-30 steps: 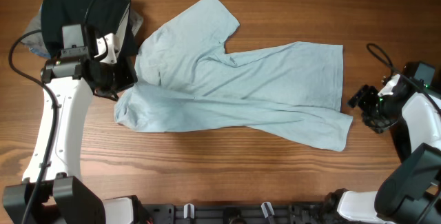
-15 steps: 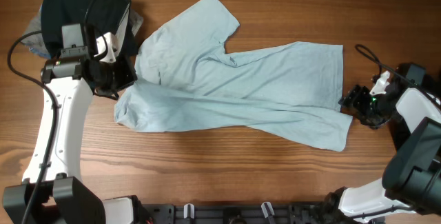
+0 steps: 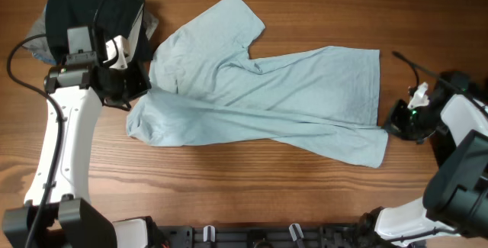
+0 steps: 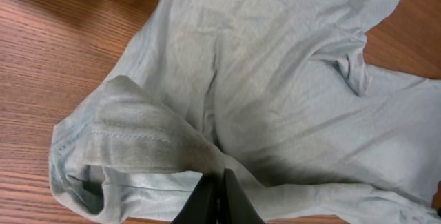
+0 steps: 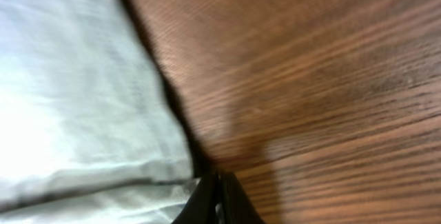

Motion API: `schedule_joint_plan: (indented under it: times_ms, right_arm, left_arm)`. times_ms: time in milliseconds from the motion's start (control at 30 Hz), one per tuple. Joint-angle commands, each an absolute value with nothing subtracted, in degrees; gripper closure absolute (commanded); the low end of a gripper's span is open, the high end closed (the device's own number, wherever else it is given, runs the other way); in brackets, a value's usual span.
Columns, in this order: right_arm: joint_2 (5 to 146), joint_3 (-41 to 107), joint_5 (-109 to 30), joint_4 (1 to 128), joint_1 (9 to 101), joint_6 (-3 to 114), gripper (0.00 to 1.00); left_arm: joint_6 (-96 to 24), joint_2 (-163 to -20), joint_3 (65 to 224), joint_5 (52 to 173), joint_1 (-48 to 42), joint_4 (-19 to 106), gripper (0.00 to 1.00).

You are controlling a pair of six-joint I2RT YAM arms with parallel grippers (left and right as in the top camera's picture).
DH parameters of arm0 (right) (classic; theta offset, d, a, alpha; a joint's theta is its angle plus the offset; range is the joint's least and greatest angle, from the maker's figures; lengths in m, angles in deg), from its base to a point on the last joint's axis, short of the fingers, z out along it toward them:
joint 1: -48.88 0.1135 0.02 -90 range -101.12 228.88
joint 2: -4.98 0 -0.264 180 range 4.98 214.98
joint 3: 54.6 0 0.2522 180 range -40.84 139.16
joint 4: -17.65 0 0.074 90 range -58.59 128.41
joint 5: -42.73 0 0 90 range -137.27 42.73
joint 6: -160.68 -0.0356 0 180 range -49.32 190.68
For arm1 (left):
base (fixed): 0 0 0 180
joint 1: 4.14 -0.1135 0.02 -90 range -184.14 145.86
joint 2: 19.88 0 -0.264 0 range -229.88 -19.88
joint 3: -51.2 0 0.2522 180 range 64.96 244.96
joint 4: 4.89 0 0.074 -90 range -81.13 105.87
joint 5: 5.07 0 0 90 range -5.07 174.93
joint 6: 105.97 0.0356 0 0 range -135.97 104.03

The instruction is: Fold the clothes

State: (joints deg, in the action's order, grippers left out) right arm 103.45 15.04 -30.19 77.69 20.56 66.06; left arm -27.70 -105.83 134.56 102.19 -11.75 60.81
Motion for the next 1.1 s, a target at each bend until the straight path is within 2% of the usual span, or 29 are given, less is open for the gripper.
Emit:
schedule_joint_plan:
  times_ms: [0,300,433,767,1067]
  right_arm:
    - [98.51,18.43,-26.45,79.48,20.41,67.85,0.96]
    - [85.7,18.43,-33.78,83.72,20.41,65.6,0.96]
    - [80.15,18.43,-24.44,83.92,20.41,70.69,0.96]
    - [78.73,18.4,-29.34,96.66,20.41,65.58,0.96]
    - [77.44,19.54,-30.52,91.03,20.41,64.53,0.96]
  left_arm:
    - [-28.49,-101.27,136.7,101.01,-13.46,62.95,0.96]
    - [-28.47,-89.84,136.99,95.96,-17.59,73.01,0.96]
    - [-28.49,-87.15,136.99,91.19,-17.59,78.01,0.96]
    - [-36.03,-83.02,136.99,76.13,-17.61,87.37,0.96]
    - [-35.87,-80.35,136.99,78.39,-17.52,86.54,0.96]
